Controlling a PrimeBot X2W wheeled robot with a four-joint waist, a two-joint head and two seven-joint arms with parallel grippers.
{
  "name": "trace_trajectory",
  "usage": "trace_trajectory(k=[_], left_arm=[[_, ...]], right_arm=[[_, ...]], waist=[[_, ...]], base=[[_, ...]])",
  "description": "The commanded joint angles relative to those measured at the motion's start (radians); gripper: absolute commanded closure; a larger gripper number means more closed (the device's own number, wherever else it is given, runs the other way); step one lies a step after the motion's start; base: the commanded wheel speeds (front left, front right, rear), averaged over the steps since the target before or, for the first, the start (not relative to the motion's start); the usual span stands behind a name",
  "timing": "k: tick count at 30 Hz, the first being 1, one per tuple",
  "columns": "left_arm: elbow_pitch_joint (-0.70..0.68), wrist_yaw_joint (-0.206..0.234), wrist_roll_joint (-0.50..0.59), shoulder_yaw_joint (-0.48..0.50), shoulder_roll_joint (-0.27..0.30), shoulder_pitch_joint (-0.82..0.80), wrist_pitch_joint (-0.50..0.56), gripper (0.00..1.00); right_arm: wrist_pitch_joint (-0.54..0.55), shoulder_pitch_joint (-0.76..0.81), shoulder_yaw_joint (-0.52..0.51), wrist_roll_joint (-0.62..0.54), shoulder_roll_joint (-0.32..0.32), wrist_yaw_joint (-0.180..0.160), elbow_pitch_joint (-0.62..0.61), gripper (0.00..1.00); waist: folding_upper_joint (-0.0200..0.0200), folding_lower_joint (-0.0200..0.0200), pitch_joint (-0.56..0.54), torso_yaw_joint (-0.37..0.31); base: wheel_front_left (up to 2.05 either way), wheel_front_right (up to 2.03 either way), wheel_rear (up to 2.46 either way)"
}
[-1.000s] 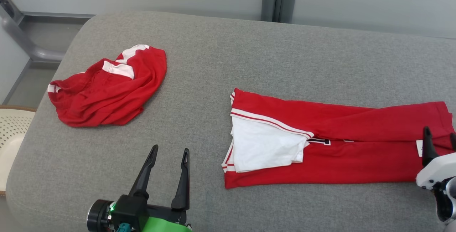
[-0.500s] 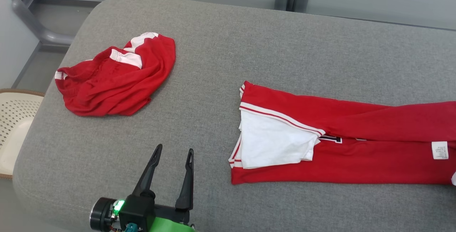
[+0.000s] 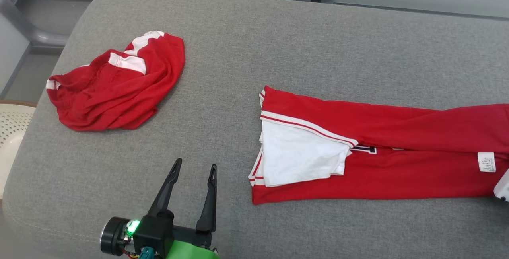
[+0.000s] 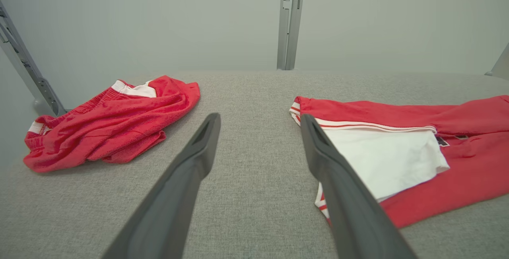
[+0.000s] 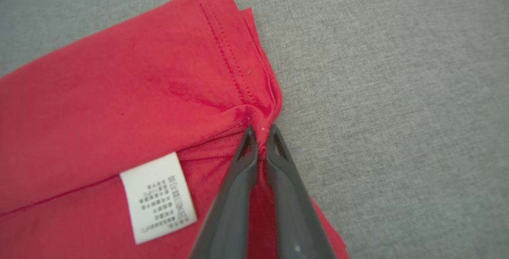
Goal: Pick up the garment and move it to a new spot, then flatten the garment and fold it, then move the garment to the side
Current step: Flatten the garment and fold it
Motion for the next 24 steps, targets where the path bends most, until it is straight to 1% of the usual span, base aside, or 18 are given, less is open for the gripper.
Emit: trace_trajectory(k=[1,7,12,14,18,21,24], left_arm=[[-0.001,-0.005,0.006,0.004,-0.001,-0.013,-0.003,0.00],[-0.004,-0.013,0.011,0.009,-0.001,-0.021,-0.003,0.00],[-0.003,-0.021,0.015,0.013,-0.001,-0.025,-0.003,0.00],[-0.001,-0.022,0.018,0.015,-0.001,-0.026,-0.003,0.00],[0.002,-0.022,0.019,0.018,-0.001,-0.026,-0.003,0.00],[0.006,-0.024,0.013,0.015,-0.001,-0.023,-0.003,0.00],[0.010,-0.020,0.006,0.009,-0.001,-0.018,-0.003,0.00]], right_arm=[[0.004,0.028,0.006,0.007,-0.010,-0.005,0.010,1.00],[-0.019,0.030,0.017,0.002,-0.084,-0.004,-0.041,1.00],[-0.013,0.028,0.016,-0.039,-0.162,-0.004,-0.095,1.00],[-0.002,0.017,0.020,-0.049,-0.178,-0.004,-0.132,1.00],[0.031,0.009,0.036,-0.053,-0.180,-0.004,-0.250,1.00],[0.060,0.031,0.045,-0.058,-0.166,-0.004,-0.363,1.00],[0.094,0.061,0.056,-0.061,-0.139,-0.004,-0.492,1.00]], waist=[[0.0000,0.0000,0.002,-0.015],[0.0000,0.0000,0.008,-0.064],[0.0000,0.0000,0.010,-0.107],[0.0000,0.0000,0.009,-0.122],[0.0000,0.0000,0.002,-0.147],[0.0000,0.0000,-0.006,-0.157],[0.0000,0.0000,-0.018,-0.160]], base=[[0.00,0.00,0.00],[0.00,0.00,0.00],[0.00,0.00,0.00],[0.00,0.00,0.00],[0.00,0.00,0.00],[0.00,0.00,0.00],[0.00,0.00,0.00]])
